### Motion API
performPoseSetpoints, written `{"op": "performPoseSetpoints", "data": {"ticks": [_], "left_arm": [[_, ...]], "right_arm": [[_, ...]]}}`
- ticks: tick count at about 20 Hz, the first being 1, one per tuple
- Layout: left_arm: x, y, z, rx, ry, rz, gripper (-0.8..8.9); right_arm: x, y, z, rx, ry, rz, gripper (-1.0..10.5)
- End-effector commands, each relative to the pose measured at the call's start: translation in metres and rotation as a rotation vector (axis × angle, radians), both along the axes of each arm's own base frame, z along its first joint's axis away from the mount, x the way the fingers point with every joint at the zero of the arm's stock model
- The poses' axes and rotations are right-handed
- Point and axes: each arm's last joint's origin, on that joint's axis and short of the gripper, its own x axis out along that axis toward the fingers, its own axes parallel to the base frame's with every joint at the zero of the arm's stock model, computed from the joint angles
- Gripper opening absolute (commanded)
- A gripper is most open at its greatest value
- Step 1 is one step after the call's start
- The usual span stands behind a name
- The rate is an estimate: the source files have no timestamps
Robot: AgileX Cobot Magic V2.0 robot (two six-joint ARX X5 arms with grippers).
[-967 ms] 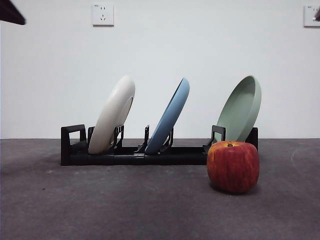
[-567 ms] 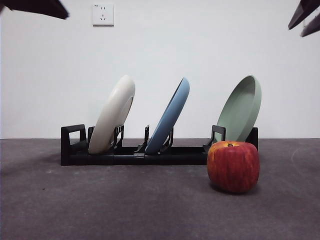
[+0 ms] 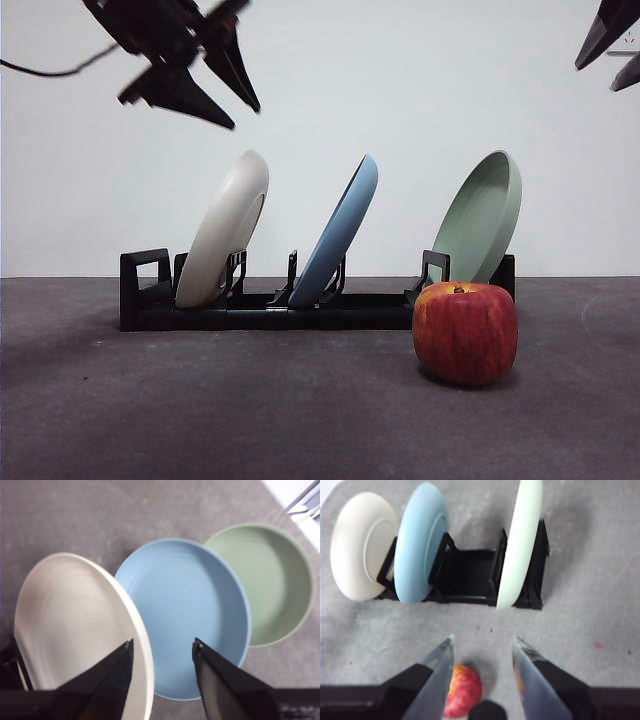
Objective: Take the yellow plate from the plate rack,put the plate on the table,take the apple from the table,put the apple in the plate
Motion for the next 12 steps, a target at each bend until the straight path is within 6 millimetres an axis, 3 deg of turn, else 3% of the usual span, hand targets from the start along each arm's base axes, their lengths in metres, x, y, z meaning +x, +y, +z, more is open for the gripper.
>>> {"op": "performPoseSetpoints", "data": {"ticks": [1,4,9,11,12], "left_arm": [[0.008,-0.007,-0.015,0.047,0.022,0.014,1.98],[0.013,-0.013,-0.027,0.060,0.047,0.007,1.96],[0.012,-0.015,-0.028,0.061,0.055,-0.001,1.72],[0.010,-0.015,-0.030,0.082,0.068,-0.017,0.19],[0.010,-0.015,-0.030,0.090,0.067,-0.024,-0.13]], "right_arm": [[-0.001,0.000,-0.001,-0.005,0.011,0.008,1.9],[-0.002,0.000,-0.002,-0.006,0.029,0.008,1.9],[-0.002,0.000,-0.002,-0.008,0.031,0.006,1.9],[-0.002,0.000,-0.002,-0.008,0.030,0.005,1.9],[-0.002,0.000,-0.002,-0.008,0.031,0.006,1.9]]}}
